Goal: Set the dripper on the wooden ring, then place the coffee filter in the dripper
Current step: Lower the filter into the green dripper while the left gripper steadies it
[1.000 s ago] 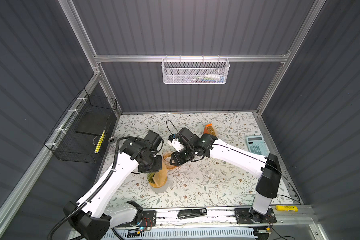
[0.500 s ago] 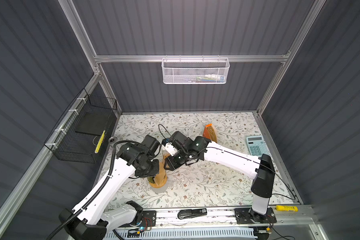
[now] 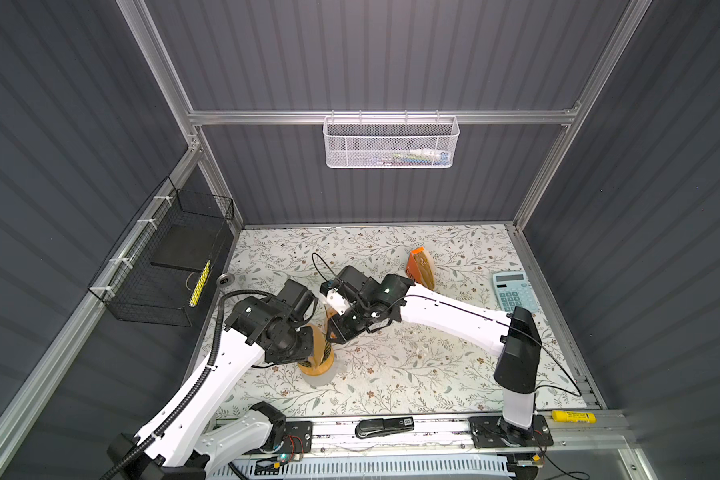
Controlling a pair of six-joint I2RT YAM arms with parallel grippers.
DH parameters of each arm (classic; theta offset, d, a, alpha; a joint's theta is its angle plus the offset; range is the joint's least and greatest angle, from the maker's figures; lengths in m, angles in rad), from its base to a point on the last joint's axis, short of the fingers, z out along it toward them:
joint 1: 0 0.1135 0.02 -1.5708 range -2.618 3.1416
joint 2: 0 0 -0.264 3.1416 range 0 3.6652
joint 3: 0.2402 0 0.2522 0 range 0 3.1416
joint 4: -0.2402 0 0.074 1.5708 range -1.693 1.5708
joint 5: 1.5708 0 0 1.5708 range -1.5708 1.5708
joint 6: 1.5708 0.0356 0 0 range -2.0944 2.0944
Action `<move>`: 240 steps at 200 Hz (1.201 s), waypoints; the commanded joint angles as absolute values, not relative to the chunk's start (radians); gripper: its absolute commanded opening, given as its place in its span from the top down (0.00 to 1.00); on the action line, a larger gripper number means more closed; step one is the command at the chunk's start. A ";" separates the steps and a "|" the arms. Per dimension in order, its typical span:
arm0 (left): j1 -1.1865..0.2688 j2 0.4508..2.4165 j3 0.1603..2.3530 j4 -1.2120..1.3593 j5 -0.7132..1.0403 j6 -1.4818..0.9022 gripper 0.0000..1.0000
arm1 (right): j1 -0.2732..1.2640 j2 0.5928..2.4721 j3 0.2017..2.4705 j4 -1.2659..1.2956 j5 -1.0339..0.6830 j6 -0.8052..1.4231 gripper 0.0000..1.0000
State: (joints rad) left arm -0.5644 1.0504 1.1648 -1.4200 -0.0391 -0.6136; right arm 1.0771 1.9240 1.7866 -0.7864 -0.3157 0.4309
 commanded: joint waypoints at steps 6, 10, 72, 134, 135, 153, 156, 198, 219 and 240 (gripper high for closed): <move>-0.571 1.033 1.144 -1.430 -0.060 -0.628 0.74 | 1.084 1.945 1.827 -0.808 -0.321 0.437 0.64; -0.571 1.034 1.146 -1.428 -0.061 -0.629 0.74 | 1.084 1.945 1.828 -0.809 -0.321 0.436 0.64; -0.570 1.035 1.152 -1.420 -0.070 -0.626 0.74 | 1.094 1.940 1.865 -0.818 -0.318 0.442 0.60; -0.571 1.029 1.151 -1.413 -0.076 -0.631 0.74 | 1.098 1.946 1.882 -0.826 -0.324 0.442 0.60; -0.571 1.029 1.152 -1.413 -0.077 -0.631 0.74 | 1.098 1.945 1.882 -0.826 -0.324 0.442 0.60; -0.571 1.026 1.151 -1.408 -0.078 -0.632 0.74 | 1.102 1.958 1.888 -0.825 -0.324 0.442 0.60; -0.571 1.026 1.151 -1.407 -0.078 -0.634 0.74 | 1.102 1.960 1.888 -0.824 -0.324 0.442 0.60; -0.571 1.020 1.133 -1.390 -0.077 -0.638 0.74 | 1.102 1.978 1.890 -0.818 -0.325 0.443 0.61; -0.571 1.015 1.119 -1.387 -0.080 -0.640 0.74 | 1.102 1.988 1.888 -0.813 -0.319 0.444 0.64; -0.571 1.005 1.106 -1.384 -0.087 -0.645 0.74 | 1.102 1.997 1.890 -0.815 -0.321 0.445 0.68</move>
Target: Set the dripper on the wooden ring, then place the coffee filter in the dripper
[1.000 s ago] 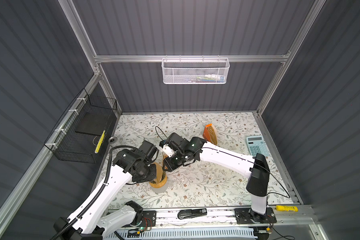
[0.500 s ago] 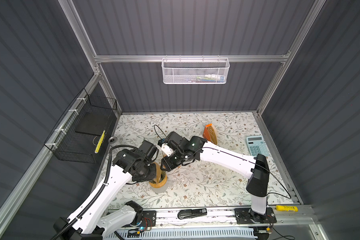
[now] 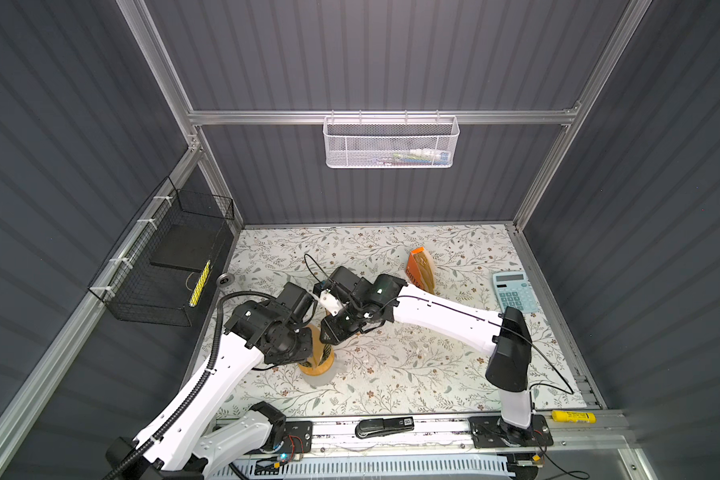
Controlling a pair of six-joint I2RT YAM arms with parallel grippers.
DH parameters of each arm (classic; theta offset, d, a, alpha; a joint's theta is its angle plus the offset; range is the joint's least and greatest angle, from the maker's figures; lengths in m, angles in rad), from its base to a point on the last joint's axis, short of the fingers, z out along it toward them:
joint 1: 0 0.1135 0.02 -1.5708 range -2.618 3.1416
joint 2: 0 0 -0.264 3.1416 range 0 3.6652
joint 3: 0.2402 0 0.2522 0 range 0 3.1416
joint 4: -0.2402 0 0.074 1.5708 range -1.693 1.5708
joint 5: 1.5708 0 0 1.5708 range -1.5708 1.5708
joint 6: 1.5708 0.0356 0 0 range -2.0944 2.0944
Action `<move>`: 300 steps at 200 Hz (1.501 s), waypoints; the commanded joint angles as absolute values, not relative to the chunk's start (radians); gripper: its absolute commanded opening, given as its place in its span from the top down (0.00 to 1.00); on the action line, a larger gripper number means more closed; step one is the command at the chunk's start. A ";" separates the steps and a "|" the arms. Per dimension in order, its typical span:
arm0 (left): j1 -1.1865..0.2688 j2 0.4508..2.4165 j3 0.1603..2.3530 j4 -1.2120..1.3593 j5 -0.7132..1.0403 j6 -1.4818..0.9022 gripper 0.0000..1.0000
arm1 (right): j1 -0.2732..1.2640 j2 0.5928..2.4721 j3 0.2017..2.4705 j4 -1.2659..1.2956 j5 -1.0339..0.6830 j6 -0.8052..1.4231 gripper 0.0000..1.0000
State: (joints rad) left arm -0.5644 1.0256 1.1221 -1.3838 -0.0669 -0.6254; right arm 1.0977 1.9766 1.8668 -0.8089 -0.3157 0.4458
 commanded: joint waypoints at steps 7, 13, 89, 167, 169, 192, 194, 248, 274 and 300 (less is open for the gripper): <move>-0.571 1.002 1.102 -1.383 -0.089 -0.646 0.74 | 1.102 1.999 1.888 -0.813 -0.318 0.445 0.70; -0.571 1.003 1.100 -1.384 -0.091 -0.647 0.74 | 1.103 1.998 1.888 -0.813 -0.317 0.445 0.72; -0.571 0.984 1.069 -1.380 -0.111 -0.668 0.75 | 1.101 2.005 1.882 -0.813 -0.301 0.444 0.82; -0.571 0.974 1.036 -1.346 -0.108 -0.680 0.75 | 1.103 2.011 1.868 -0.797 -0.275 0.451 0.87; -0.571 0.974 1.036 -1.345 -0.107 -0.680 0.75 | 1.103 2.010 1.868 -0.797 -0.274 0.452 0.87; -0.571 0.982 1.028 -1.334 -0.103 -0.681 0.75 | 1.102 2.010 1.867 -0.799 -0.263 0.452 0.90; -0.571 0.981 1.027 -1.332 -0.102 -0.680 0.75 | 1.103 2.010 1.867 -0.799 -0.261 0.452 0.90; -0.571 0.987 1.021 -1.313 -0.107 -0.681 0.75 | 1.103 2.011 1.855 -0.789 -0.252 0.457 0.95; -0.571 0.997 1.023 -1.310 -0.110 -0.675 0.75 | 1.101 2.013 1.855 -0.785 -0.252 0.459 0.95; -0.571 1.000 1.038 -1.314 -0.121 -0.674 0.75 | 1.102 2.013 1.849 -0.784 -0.248 0.461 0.95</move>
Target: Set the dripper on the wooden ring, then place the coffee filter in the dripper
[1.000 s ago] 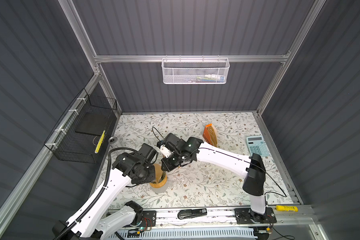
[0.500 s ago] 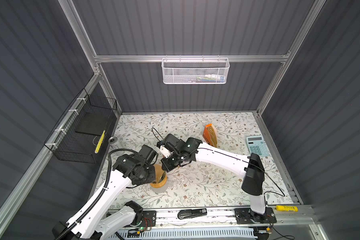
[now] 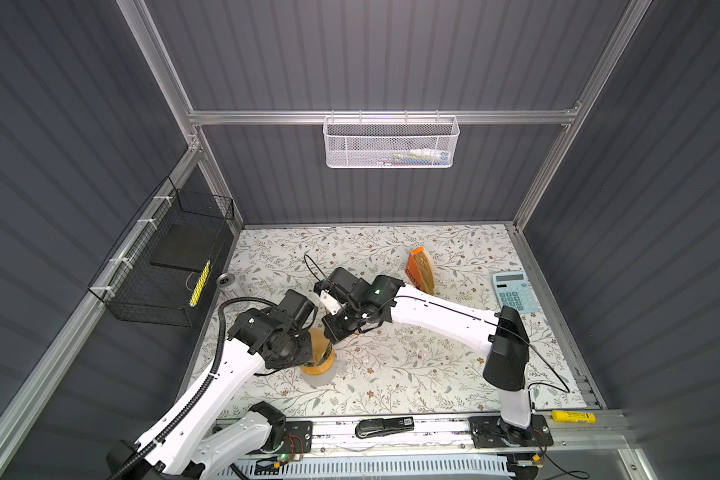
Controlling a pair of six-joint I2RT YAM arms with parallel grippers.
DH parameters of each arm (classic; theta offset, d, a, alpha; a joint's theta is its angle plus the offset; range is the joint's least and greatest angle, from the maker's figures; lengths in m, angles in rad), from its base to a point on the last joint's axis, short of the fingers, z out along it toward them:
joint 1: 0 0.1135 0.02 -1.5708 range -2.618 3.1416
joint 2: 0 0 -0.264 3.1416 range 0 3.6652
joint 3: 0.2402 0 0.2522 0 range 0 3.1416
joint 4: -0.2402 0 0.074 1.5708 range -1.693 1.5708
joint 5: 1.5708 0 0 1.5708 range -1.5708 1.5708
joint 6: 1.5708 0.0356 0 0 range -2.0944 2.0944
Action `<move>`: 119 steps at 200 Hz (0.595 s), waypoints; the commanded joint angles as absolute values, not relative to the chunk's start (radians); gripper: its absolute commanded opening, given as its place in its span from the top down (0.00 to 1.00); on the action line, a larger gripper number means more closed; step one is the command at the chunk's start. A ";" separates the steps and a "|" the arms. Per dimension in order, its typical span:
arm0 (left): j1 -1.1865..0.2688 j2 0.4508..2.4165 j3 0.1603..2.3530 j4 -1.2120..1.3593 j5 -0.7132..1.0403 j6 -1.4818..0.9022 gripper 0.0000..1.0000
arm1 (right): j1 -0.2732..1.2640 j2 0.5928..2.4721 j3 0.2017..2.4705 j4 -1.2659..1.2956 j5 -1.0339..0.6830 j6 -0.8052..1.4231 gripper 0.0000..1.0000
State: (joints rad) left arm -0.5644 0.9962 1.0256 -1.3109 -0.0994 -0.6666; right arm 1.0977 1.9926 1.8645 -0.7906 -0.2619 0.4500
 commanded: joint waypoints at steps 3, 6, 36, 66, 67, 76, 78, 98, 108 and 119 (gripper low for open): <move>-0.571 0.999 1.041 -1.317 -0.122 -0.674 0.75 | 1.103 2.013 1.849 -0.784 -0.247 0.461 0.95; -0.571 0.999 1.044 -1.319 -0.124 -0.675 0.75 | 1.102 2.011 1.848 -0.785 -0.247 0.462 0.95; -0.571 0.992 1.086 -1.352 -0.143 -0.675 0.75 | 1.102 2.004 1.841 -0.783 -0.244 0.462 0.96; -0.571 0.987 1.122 -1.371 -0.161 -0.677 0.75 | 1.102 1.998 1.836 -0.778 -0.242 0.466 0.97; -0.571 0.987 1.122 -1.371 -0.162 -0.678 0.75 | 1.102 1.997 1.834 -0.779 -0.241 0.466 0.97; -0.571 0.986 1.130 -1.371 -0.163 -0.678 0.77 | 1.102 1.995 1.832 -0.779 -0.239 0.465 0.97; -0.571 0.986 1.132 -1.371 -0.164 -0.678 0.77 | 1.102 1.994 1.832 -0.779 -0.239 0.466 0.97; -0.571 0.989 1.143 -1.380 -0.164 -0.678 0.78 | 1.102 1.987 1.825 -0.776 -0.232 0.468 0.98; -0.571 0.988 1.143 -1.381 -0.167 -0.676 0.79 | 1.102 1.984 1.822 -0.773 -0.232 0.468 0.98; -0.571 0.988 1.140 -1.375 -0.167 -0.676 0.80 | 1.103 1.982 1.822 -0.773 -0.232 0.471 0.98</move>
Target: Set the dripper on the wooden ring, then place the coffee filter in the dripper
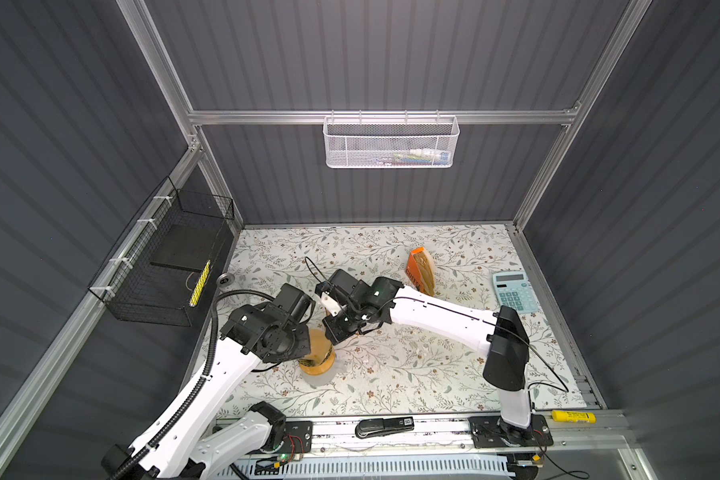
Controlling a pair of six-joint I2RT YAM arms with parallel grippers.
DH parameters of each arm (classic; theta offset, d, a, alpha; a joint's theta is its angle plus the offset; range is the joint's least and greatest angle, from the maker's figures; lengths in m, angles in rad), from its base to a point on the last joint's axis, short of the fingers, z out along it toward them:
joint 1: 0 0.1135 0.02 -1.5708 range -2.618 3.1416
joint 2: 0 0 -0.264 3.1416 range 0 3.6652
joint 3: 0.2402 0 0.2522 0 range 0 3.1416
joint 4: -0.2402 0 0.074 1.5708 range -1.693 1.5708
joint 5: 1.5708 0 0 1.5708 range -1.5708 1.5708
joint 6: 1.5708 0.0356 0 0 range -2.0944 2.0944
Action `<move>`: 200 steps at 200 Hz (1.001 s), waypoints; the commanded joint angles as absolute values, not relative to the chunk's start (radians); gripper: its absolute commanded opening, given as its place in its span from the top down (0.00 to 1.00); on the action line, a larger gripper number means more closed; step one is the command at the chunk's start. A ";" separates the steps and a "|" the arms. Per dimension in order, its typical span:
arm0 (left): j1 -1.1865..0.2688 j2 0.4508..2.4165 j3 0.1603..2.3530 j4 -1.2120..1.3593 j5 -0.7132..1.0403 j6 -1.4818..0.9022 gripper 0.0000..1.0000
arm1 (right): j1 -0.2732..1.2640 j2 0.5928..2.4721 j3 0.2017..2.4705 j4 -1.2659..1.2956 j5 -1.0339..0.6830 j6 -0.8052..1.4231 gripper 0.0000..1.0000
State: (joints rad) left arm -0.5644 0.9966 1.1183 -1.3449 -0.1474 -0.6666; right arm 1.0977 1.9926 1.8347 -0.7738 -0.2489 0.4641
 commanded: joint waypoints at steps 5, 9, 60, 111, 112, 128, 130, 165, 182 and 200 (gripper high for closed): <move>-0.571 0.988 1.137 -1.371 -0.167 -0.675 0.81 | 1.103 1.980 1.822 -0.773 -0.231 0.471 0.98; -0.571 0.988 1.133 -1.368 -0.167 -0.674 0.82 | 1.102 1.979 1.821 -0.771 -0.231 0.471 0.98; -0.571 0.984 1.055 -1.303 -0.130 -0.677 0.89 | 1.103 1.974 1.812 -0.770 -0.218 0.473 0.98; -0.571 0.968 1.021 -1.290 -0.114 -0.685 0.90 | 1.107 1.973 1.807 -0.769 -0.216 0.476 0.98; -0.571 0.968 1.020 -1.290 -0.114 -0.684 0.90 | 1.107 1.973 1.807 -0.769 -0.216 0.476 0.98; -0.571 0.965 1.014 -1.290 -0.115 -0.687 0.90 | 1.108 1.971 1.807 -0.769 -0.212 0.476 0.98; -0.571 0.964 1.013 -1.290 -0.114 -0.687 0.90 | 1.108 1.971 1.808 -0.770 -0.212 0.476 0.98; -0.571 0.956 1.004 -1.296 -0.113 -0.692 0.90 | 1.112 1.970 1.805 -0.774 -0.201 0.473 0.98; -0.571 0.950 1.003 -1.299 -0.114 -0.693 0.90 | 1.113 1.967 1.808 -0.775 -0.202 0.474 0.97; -0.571 0.948 1.003 -1.305 -0.114 -0.693 0.90 | 1.115 1.958 1.814 -0.776 -0.201 0.474 0.92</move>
